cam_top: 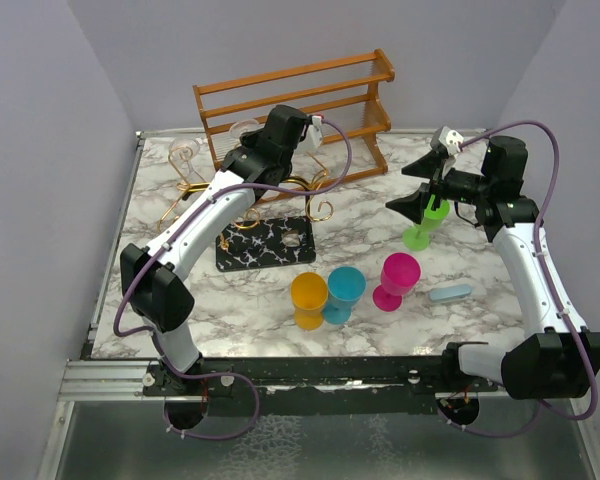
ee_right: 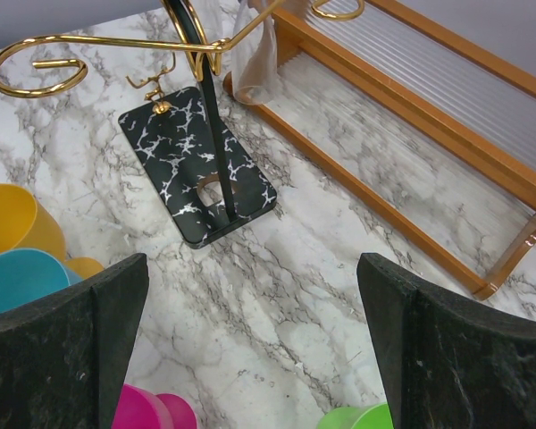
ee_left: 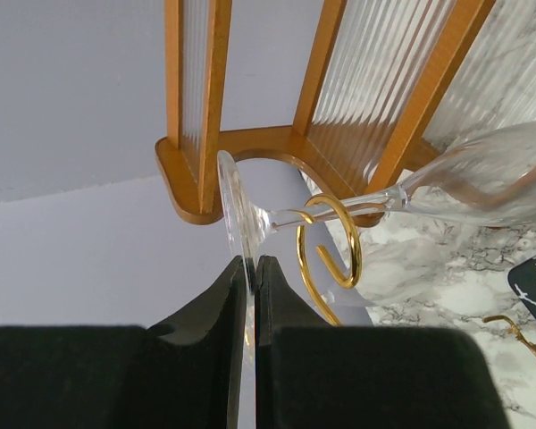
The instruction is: Place the wine glass upside down on the wine glass rack
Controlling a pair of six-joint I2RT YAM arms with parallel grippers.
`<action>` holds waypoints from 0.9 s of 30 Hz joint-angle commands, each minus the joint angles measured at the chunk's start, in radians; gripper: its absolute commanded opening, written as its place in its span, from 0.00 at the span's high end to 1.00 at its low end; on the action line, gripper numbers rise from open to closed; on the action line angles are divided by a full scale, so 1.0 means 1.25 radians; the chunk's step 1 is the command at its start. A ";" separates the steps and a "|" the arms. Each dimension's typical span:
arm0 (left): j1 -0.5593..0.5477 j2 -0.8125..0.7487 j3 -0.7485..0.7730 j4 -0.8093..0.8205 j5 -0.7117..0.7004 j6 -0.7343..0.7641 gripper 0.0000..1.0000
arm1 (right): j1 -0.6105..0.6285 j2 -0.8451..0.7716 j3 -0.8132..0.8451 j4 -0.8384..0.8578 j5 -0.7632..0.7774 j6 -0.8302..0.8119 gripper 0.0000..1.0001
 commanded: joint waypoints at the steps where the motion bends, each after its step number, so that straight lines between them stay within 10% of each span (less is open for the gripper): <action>1: 0.003 -0.025 0.010 0.010 0.043 -0.013 1.00 | 0.000 0.006 -0.006 0.016 0.004 -0.002 0.00; 27: 0.002 -0.044 0.009 -0.086 0.138 -0.082 0.94 | -0.001 0.007 -0.010 0.019 0.011 -0.004 0.00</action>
